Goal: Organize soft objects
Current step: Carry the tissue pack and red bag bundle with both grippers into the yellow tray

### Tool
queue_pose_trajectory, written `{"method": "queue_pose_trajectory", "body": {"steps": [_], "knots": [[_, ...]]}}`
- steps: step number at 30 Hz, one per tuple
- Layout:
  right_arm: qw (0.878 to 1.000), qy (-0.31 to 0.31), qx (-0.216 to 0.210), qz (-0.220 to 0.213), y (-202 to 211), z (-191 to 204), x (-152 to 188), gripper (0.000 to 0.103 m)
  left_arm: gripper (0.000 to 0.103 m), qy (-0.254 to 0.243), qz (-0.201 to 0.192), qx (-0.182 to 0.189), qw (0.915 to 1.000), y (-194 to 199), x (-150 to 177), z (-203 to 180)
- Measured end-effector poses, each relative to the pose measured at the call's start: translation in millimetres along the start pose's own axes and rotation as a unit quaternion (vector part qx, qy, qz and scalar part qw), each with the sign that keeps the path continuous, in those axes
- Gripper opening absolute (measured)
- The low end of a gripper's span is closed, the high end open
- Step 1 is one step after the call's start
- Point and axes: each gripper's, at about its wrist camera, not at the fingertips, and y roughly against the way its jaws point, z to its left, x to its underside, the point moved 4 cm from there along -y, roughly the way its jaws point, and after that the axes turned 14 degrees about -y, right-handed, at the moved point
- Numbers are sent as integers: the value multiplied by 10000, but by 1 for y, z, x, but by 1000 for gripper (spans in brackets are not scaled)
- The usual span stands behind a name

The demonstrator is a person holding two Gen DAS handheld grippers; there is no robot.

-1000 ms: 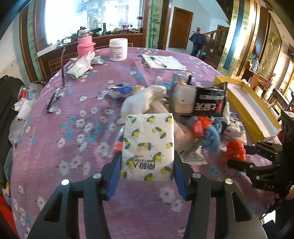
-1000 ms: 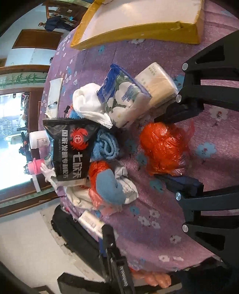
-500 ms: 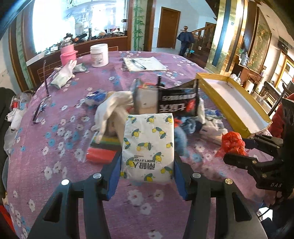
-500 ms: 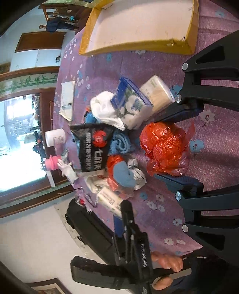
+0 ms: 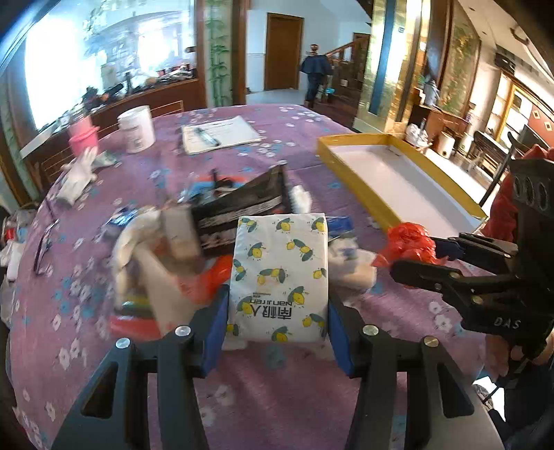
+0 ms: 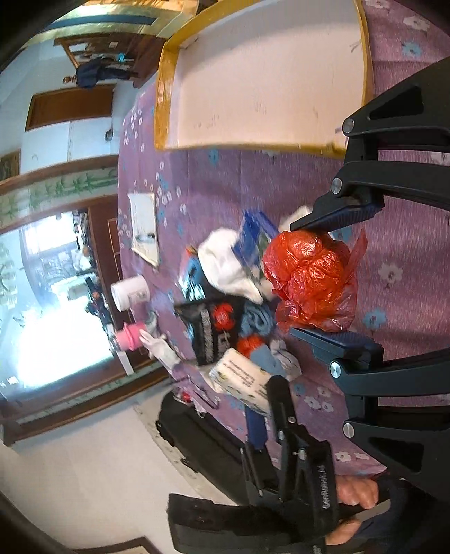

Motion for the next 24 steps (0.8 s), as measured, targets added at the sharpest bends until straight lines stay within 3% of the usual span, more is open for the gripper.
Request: {"method": "queue_pose_trajectory", "body": {"steps": [14,24], "knots": [[9938,-749,395,-722,46,-66,-75,54,51,-377,-101,267,9989,-28,-83,-55],[9841,-1390,590,-940,43,-118,-135,54,51,-420,22,416,9983,-72,-143,-71]]}}
